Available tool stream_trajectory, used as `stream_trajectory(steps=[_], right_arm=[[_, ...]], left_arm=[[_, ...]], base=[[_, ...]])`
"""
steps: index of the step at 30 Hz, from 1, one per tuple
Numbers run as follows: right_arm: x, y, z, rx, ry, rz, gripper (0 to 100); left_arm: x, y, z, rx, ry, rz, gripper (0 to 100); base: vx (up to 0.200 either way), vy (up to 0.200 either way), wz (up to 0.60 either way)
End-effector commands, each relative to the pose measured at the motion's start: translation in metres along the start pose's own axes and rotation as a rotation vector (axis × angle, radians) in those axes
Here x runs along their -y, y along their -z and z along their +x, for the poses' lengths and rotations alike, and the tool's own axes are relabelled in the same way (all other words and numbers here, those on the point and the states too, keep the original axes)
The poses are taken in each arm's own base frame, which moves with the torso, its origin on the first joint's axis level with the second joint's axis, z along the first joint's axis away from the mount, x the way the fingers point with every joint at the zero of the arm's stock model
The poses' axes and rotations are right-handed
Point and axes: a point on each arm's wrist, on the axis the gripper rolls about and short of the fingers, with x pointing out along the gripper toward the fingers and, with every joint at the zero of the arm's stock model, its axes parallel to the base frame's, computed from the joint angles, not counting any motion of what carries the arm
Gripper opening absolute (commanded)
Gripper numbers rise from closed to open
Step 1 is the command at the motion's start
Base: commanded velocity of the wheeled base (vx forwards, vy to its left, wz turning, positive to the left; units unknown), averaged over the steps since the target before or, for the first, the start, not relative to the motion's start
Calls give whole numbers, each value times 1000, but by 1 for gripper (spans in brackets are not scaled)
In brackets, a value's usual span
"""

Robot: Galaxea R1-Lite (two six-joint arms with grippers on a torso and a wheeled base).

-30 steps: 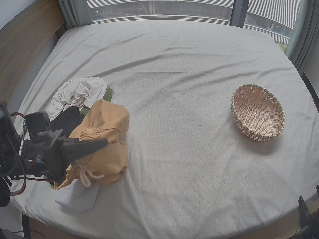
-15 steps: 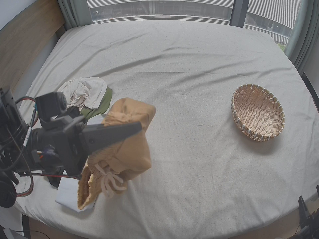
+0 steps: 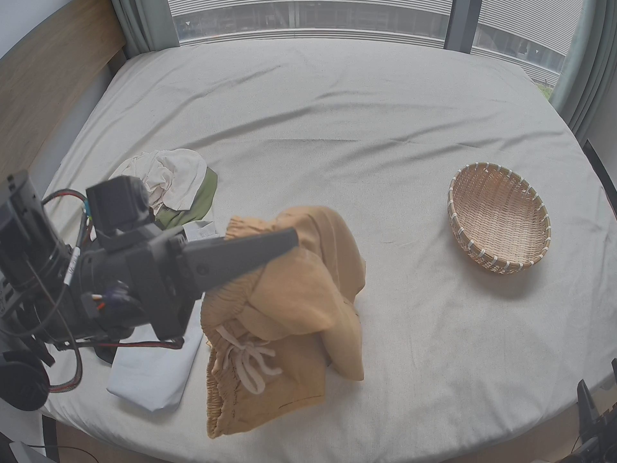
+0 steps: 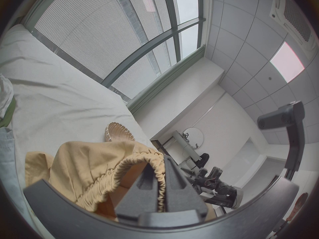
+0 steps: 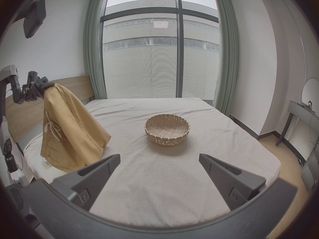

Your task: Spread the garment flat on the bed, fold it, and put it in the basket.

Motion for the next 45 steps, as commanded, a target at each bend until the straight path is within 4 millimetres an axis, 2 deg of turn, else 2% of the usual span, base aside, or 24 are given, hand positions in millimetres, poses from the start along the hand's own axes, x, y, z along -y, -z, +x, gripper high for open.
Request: stream_trajectory(steps=[1,18,33,38,40,43,45], right_arm=[[0,5,0,-1,0,0,100],[0,5,0,-1,0,0,100],[0,5,0,-1,16,0,100],[0,4,0,13,20,-4,100],[0,-28,-7,195,23,-8,100],[0,-39,-10,221,18,-11,100],[-1,-58,-6,177,-38,-10,100]], left_arm=[[-18,20,8,-69,-41,-36,0],[-40,31,33,-38,-26,-11,0],[-34,23,29,4,-22,8,0],[-31,15,29,36,-8,35,0],[-22,8,23,60,5,51,0],[-19,5,21,66,10,55,0],[-15,2,18,71,14,52,0]], base=[[0,0,0],[0,0,0],[0,0,0],[0,0,0],[0,0,0],[0,0,0],[0,0,0]])
